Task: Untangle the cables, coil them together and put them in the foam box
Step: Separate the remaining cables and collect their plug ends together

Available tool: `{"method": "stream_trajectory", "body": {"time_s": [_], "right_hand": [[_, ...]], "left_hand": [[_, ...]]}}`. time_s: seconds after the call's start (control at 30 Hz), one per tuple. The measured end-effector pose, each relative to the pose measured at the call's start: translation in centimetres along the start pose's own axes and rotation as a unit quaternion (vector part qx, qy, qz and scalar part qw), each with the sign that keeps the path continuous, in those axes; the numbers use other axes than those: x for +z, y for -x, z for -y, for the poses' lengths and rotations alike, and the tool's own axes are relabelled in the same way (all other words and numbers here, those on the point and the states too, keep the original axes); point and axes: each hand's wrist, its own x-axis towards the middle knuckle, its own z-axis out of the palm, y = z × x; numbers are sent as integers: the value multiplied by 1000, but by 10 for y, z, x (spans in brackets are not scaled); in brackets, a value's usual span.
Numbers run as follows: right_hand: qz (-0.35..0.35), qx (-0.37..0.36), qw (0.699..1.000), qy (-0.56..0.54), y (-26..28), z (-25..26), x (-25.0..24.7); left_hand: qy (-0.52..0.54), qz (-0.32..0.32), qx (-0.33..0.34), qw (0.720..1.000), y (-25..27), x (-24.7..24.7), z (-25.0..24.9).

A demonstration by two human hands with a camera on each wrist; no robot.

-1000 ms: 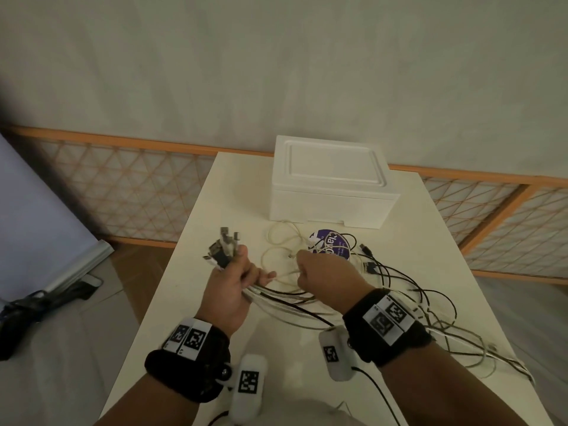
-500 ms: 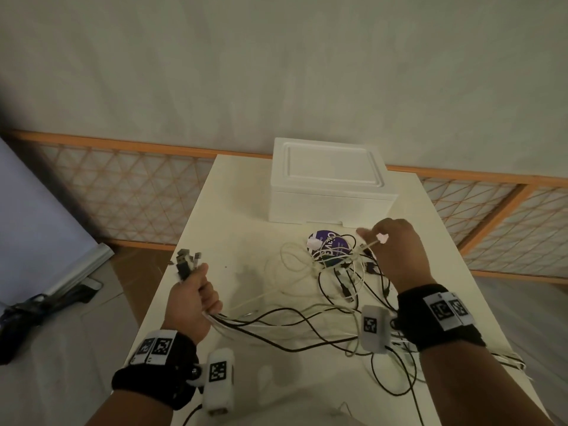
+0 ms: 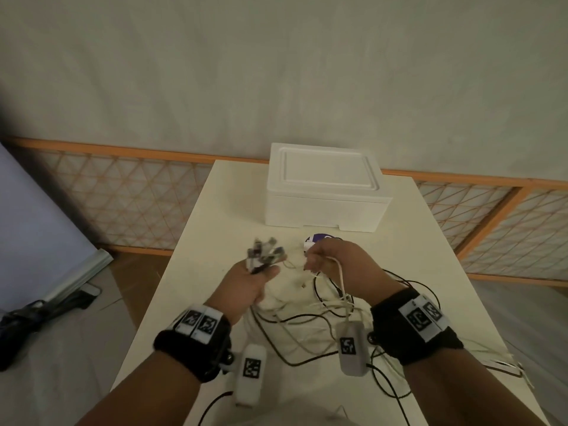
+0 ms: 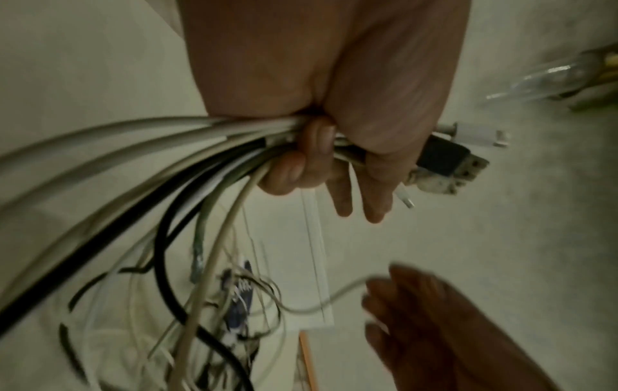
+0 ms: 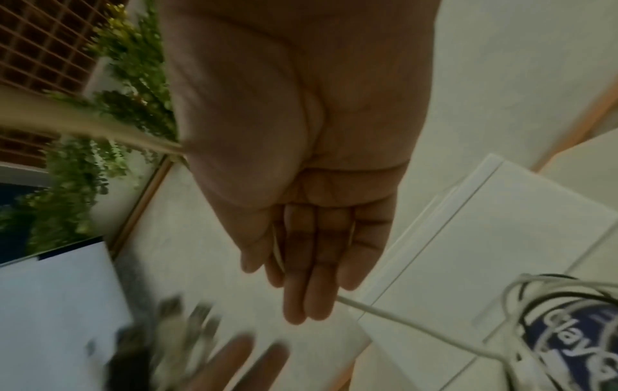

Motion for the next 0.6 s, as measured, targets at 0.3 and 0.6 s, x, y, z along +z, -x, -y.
{"method": "stream_trajectory", "body": {"time_s": [0.3, 0.6], "right_hand": [[-300, -77, 921, -237, 13, 38, -41], [-432, -175, 869, 163, 31, 13, -94]], "left_hand": [[-131, 100, 24, 986, -36, 54, 1], [-331, -55, -56, 940, -80, 45, 35]]}}
